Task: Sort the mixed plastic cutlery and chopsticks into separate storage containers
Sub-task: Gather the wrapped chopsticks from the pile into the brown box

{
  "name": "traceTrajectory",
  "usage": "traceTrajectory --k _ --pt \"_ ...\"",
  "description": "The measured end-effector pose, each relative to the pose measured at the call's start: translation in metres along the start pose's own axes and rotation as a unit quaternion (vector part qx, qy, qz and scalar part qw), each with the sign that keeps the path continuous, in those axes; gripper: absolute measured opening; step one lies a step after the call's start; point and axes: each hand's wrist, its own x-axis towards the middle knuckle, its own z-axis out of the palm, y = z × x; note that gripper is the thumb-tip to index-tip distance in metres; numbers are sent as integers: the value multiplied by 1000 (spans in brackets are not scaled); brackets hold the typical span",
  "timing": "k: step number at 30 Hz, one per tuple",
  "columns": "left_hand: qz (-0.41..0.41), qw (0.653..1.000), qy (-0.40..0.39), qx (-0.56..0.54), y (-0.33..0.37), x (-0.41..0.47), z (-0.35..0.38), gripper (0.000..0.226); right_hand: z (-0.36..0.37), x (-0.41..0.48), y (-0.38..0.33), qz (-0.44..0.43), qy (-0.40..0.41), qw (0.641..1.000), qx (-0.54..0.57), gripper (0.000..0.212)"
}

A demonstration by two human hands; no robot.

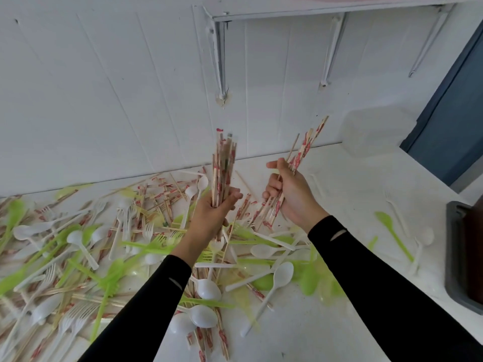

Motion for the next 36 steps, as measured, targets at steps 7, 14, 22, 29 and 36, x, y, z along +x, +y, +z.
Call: traceTrajectory --k 7,14,22,29,36 --pt "16 986 -143 84 -11 0 53 13 -11 -12 -15 13 22 998 54 29" --pt "26 988 -150 33 6 6 98 9 -43 -21 -71 -52 69 989 120 19" --pt "14 994 -53 -90 32 28 154 23 -85 -41 -111 -81 94 992 -7 25" --pt "-153 976 -107 -116 -2 37 167 24 -114 -43 -84 -14 190 980 -65 15" --pt "-132 985 -72 -80 -18 52 126 22 -116 -38 -46 35 155 947 -280 22"
